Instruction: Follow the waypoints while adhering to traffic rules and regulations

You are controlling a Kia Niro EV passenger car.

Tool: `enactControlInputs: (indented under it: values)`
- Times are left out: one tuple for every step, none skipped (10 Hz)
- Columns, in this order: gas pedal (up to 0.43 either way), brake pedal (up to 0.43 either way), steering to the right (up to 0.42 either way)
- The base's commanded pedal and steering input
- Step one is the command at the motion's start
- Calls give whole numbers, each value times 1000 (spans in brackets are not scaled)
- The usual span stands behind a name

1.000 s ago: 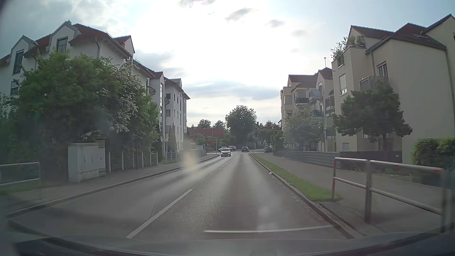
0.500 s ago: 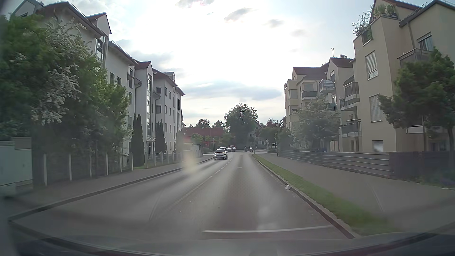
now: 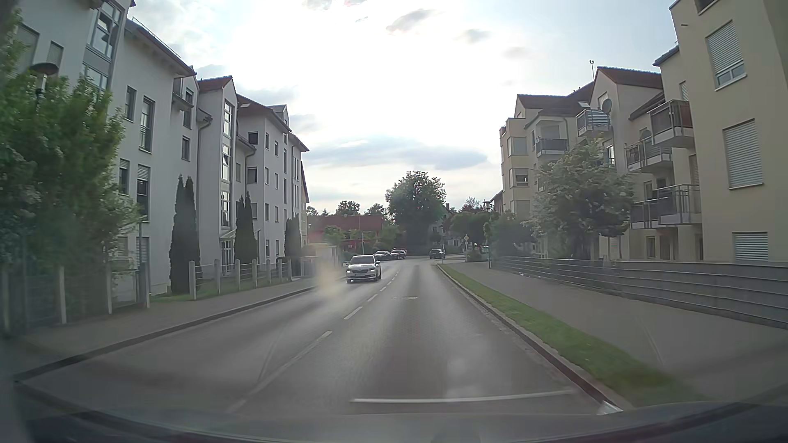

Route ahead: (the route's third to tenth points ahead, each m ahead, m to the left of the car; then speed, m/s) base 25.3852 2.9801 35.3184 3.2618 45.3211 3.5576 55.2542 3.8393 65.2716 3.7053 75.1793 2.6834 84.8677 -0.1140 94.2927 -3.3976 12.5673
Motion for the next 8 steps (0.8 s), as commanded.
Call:
enactControlInputs:
  values:
    - [177, 0, 1]
    - [177, 0, 1]
    - [177, 0, 1]
    - [169, 0, -1]
    - [169, 0, -3]
    - [169, 0, -4]
    - [169, 0, -4]
    - [157, 0, -4]
